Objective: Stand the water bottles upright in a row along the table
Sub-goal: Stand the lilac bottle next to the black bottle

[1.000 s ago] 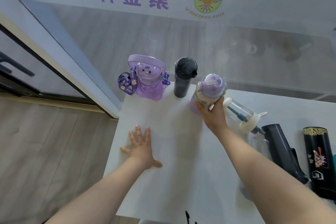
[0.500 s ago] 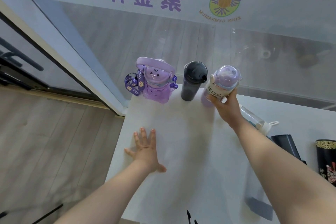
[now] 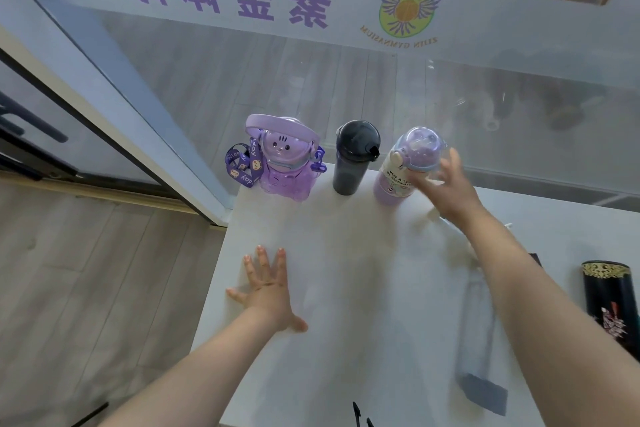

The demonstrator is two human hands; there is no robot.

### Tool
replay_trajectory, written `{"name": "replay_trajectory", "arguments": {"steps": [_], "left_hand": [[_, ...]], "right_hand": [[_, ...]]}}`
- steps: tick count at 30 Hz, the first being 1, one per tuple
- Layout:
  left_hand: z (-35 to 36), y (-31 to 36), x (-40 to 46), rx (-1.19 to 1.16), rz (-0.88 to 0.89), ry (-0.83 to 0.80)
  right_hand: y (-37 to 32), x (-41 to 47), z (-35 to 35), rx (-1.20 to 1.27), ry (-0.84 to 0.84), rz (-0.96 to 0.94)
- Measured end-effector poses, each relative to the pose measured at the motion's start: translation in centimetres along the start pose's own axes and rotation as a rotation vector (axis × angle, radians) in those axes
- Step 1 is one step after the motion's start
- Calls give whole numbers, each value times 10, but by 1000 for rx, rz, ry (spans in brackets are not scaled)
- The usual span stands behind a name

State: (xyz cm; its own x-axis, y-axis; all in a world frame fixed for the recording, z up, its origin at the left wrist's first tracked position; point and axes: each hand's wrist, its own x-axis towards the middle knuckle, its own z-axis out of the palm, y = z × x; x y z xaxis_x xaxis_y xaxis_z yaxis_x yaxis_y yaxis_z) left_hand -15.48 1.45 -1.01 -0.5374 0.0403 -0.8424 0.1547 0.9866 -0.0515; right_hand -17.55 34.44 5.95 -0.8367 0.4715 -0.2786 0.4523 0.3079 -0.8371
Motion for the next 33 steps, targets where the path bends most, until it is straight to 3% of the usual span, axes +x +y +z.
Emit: {"name": "replay_trajectory", "arguments": {"steps": [2, 5, 17, 33], "left_hand": [[-1, 1, 0, 2, 1, -2], [-3, 2, -1, 2, 0, -1], [-3, 2, -1, 1, 7, 12], [-2, 2, 0, 9, -2, 52]], "right_hand": [[-17, -11, 2, -33, 200, -44], [-43, -15, 10, -220, 294, -174], [-72, 2, -8, -395, 73, -123], [-66, 3, -14, -317, -68, -110]]}}
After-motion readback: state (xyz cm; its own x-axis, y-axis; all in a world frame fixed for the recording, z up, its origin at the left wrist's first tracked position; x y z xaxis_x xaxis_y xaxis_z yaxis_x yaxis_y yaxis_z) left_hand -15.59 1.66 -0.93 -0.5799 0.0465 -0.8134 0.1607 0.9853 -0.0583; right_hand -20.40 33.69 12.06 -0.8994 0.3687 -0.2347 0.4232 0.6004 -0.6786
